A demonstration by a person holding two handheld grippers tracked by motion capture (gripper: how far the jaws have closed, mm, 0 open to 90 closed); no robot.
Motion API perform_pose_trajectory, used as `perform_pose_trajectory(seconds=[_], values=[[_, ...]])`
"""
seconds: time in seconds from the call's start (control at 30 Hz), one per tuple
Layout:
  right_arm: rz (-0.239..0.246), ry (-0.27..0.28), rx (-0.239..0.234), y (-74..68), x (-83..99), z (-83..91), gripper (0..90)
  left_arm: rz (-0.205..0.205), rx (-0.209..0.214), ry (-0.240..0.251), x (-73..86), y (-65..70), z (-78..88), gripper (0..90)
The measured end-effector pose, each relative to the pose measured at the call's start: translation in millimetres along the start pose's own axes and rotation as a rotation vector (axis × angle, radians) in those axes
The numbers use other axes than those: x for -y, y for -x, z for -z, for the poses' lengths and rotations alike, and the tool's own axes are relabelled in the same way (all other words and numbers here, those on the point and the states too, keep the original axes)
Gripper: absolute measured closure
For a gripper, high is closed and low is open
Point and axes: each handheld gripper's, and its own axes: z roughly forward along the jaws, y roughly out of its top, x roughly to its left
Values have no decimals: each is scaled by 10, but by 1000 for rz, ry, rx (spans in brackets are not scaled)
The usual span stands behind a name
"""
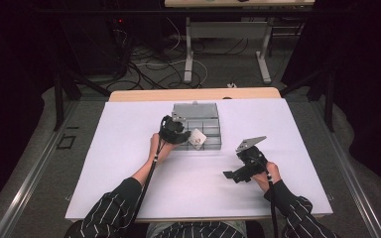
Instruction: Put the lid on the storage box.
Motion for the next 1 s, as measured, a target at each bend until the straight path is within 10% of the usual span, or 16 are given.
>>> perform_pose_trajectory(seconds=[0.67,1.0], values=[[-38,31,41,10,-21,-10,91,12,40,-12,18,-10,-18,651],[-72,30,117,83,-82,15,289,3,35,-12,22,-8,-15,651]])
